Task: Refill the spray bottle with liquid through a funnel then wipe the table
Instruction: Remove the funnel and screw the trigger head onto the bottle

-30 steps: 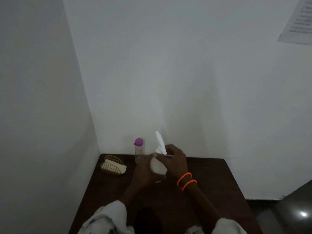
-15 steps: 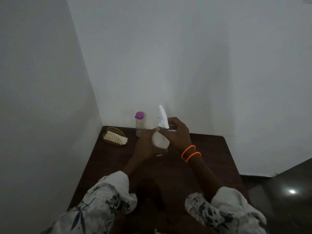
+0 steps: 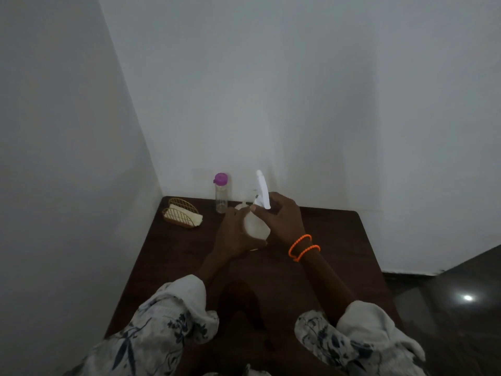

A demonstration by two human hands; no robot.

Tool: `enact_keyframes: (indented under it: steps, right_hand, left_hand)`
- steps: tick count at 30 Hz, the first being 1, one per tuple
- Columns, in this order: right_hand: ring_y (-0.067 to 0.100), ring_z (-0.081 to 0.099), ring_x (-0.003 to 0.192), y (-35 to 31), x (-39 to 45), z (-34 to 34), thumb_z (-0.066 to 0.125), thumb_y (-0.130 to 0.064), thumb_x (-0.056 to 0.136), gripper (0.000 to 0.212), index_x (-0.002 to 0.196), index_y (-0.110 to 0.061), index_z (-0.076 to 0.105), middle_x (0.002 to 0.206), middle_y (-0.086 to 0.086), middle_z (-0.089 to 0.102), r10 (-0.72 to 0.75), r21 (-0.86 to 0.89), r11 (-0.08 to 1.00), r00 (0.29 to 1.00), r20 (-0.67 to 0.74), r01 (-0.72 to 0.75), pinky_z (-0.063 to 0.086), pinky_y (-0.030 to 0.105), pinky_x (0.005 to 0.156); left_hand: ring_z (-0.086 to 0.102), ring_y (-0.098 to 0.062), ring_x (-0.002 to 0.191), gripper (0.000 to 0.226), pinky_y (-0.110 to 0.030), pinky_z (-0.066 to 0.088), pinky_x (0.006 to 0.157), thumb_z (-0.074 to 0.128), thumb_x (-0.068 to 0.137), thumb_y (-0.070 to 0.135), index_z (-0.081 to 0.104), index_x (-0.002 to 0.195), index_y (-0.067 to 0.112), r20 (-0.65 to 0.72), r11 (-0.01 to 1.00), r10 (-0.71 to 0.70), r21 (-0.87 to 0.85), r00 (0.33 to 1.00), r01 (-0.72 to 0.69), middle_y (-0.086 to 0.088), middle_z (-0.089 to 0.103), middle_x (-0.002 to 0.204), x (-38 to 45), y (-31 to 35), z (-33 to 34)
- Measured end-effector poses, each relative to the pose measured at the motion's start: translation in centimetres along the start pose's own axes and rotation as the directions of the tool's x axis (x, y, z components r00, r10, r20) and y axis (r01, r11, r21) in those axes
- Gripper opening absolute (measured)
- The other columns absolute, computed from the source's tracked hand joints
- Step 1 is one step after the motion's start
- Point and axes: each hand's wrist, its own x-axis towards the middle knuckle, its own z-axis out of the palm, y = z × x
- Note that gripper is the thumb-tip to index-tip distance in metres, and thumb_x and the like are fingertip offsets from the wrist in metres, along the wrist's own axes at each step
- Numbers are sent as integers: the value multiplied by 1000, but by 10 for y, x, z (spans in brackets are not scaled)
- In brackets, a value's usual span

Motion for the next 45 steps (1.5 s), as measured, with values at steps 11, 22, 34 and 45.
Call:
enact_keyframes:
  steps: [11, 22, 34, 45]
  right_hand:
    - [3, 69, 87, 13, -12, 1, 83, -31, 79, 29, 103, -17, 74, 93, -6, 75, 55, 19, 998, 998, 30, -55, 57, 24, 77]
    - [3, 70, 94, 30, -20, 1, 81, -37, 78, 37, 109, -18, 74, 100, -6, 75, 120, 26, 992, 991, 54, -122, 58, 29, 83]
    - [10, 66, 77, 48, -15, 1, 80, -35, 79, 25, 86, -14, 70, 81, -3, 69, 93, -68, 993, 996, -2, -93, 55, 33, 69]
    - [2, 58, 68, 52, -20, 8, 87, -36, 72, 29, 76, -21, 62, 73, -10, 61, 167, -58, 982, 967, -192, -182, 42, 11, 59]
  left_hand:
    - [48, -17, 124, 107, -35, 47, 102, 100, 54, 41, 48, 145, 17, 28, 998, -44, -43, 999, 46, -6, 48, 138, -8, -13, 18]
    - [45, -13, 118, 103, -29, 43, 92, 101, 54, 35, 51, 142, 16, 46, 997, -44, -67, 998, 47, -1, 48, 130, -15, -22, 32]
    - [47, -14, 123, 102, -33, 49, 99, 100, 55, 36, 50, 143, 24, 66, 994, -46, -91, 997, 52, 0, 46, 136, -8, -20, 43]
    - [53, -16, 113, 112, -34, 54, 91, 99, 55, 43, 45, 150, 21, 48, 996, -72, -56, 996, 75, -1, 49, 125, -10, -17, 60]
